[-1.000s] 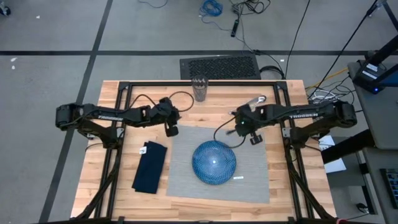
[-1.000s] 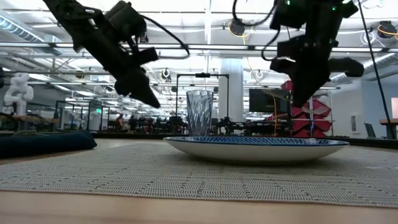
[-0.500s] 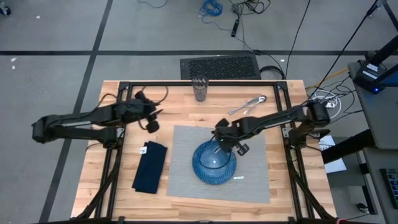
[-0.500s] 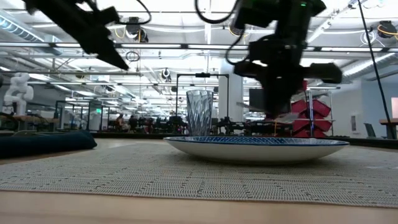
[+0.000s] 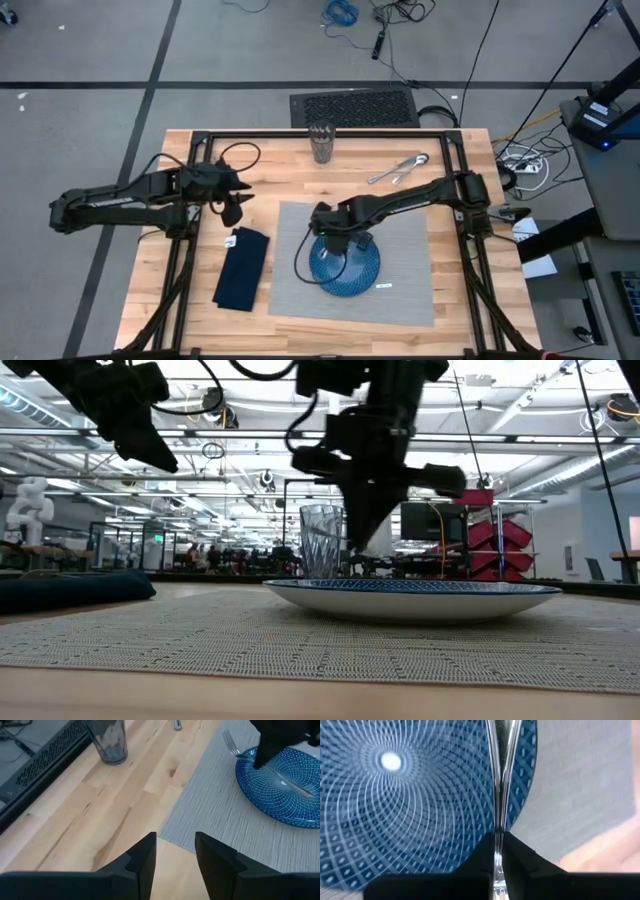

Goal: Set table place
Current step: Put the silver fork on the blue napkin

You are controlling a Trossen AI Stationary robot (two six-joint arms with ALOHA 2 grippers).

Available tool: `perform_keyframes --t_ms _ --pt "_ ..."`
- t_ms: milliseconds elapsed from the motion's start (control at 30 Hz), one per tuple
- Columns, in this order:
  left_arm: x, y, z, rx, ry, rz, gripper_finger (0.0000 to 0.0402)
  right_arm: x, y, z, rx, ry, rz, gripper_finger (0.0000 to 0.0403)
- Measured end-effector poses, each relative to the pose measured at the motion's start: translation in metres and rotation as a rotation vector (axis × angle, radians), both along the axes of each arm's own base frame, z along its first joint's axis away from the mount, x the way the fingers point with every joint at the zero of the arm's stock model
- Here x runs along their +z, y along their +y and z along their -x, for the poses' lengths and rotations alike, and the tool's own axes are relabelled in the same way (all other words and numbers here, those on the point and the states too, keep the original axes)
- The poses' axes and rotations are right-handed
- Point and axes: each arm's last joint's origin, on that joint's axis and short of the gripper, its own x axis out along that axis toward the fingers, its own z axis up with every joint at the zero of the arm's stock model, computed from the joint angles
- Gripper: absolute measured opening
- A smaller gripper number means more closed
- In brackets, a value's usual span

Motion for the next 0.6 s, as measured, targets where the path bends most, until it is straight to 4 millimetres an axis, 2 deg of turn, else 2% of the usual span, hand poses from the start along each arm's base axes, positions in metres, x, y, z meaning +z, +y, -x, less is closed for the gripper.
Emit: perform_keyframes --t_ms 333,600 --pt "-0.006 0.002 -0.008 0.001 0.049 0.01 0.0121 -0.008 0.008 -0.042 0.174 -0.022 0.034 0.0" --pt "-0.012 0.003 -0.015 0.012 0.09 0.025 0.0121 -0.005 0.012 -0.078 0.298 -0.113 0.073 0.0"
